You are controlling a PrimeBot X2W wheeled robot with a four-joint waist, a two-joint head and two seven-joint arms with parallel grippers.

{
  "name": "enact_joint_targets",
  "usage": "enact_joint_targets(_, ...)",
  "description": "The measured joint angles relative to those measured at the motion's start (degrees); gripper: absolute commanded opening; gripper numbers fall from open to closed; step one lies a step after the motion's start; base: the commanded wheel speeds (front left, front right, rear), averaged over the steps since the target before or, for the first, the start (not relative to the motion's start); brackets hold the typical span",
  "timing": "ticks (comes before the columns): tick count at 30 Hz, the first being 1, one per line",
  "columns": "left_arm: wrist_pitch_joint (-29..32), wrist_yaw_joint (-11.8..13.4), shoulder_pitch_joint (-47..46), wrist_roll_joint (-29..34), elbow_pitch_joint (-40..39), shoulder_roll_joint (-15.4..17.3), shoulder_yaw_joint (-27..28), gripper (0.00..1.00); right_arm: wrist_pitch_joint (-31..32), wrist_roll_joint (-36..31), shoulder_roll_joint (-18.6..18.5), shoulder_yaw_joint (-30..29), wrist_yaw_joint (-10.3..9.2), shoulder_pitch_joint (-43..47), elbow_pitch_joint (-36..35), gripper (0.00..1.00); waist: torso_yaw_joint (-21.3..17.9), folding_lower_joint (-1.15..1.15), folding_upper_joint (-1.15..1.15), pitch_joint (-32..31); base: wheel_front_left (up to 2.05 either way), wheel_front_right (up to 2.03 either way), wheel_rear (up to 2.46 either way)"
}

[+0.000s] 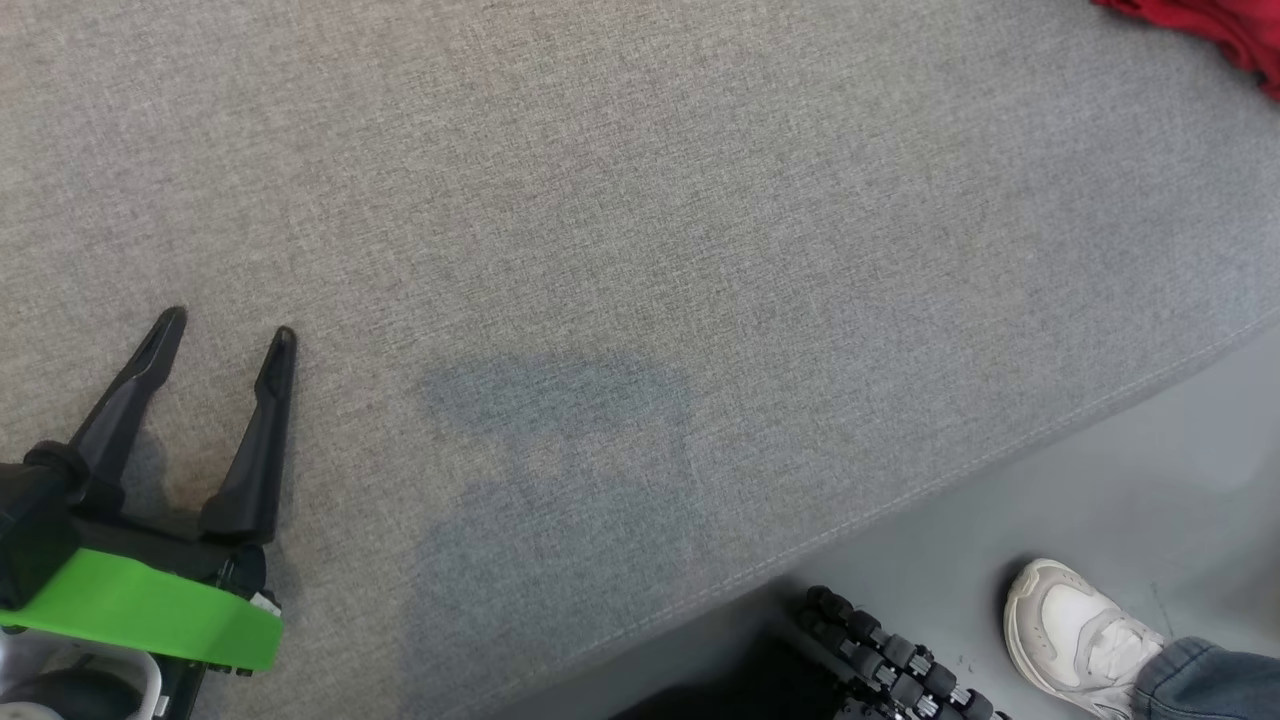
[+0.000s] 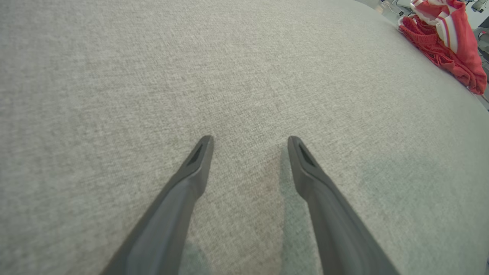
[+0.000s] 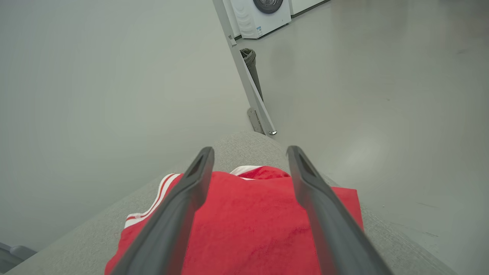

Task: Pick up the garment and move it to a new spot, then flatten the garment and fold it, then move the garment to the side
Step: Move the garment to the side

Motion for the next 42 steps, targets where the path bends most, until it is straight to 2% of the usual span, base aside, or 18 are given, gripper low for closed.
enact_joint_targets(7,-0.7,0.0,-0.8,-0.5,2.8,-1.6,-1.2,1.00,-3.5,-2.9,0.0,1.7,0.48,0.7,-2.4,1.00,0.7,0.00,0.00,-2.0,0.00,0.00,0.00)
enact_joint_targets(12,-2.4,-0.6,-1.5,-1.4,5.7,-4.4,-3.0,1.00,-8.2,-7.1,-0.5,2.8,0.57,3.6,-5.5,1.00,1.8,0.00,0.00,-4.3,0.00,0.00,0.00)
enact_joint_targets(18,-5.8,-0.8,-1.8,-1.9,10.4,-8.2,-4.5,1.00,-9.6,-13.8,-3.1,3.8,0.45,7.6,-8.6,1.00,4.7,0.00,0.00,-8.3,0.00,0.00,0.00)
enact_joint_targets(24,-9.0,-0.8,-1.9,-1.9,14.5,-9.6,-3.7,1.00,-9.8,-18.5,-3.5,4.1,-2.12,10.9,-11.1,1.00,8.3,0.00,0.00,-12.0,0.00,0.00,0.00)
enact_joint_targets(34,-12.4,-1.3,-3.1,0.1,21.2,-9.9,-4.3,1.00,-9.8,-23.1,-2.8,5.5,-6.17,18.3,-13.0,1.00,15.1,0.00,0.00,-18.8,0.00,0.00,0.00)
enact_joint_targets(42,-15.3,-1.3,-3.3,3.7,25.6,-8.9,-4.0,1.00,-9.8,-25.8,1.9,9.9,-8.36,24.2,-14.9,1.00,19.5,0.00,0.00,-25.4,0.00,0.00,0.00)
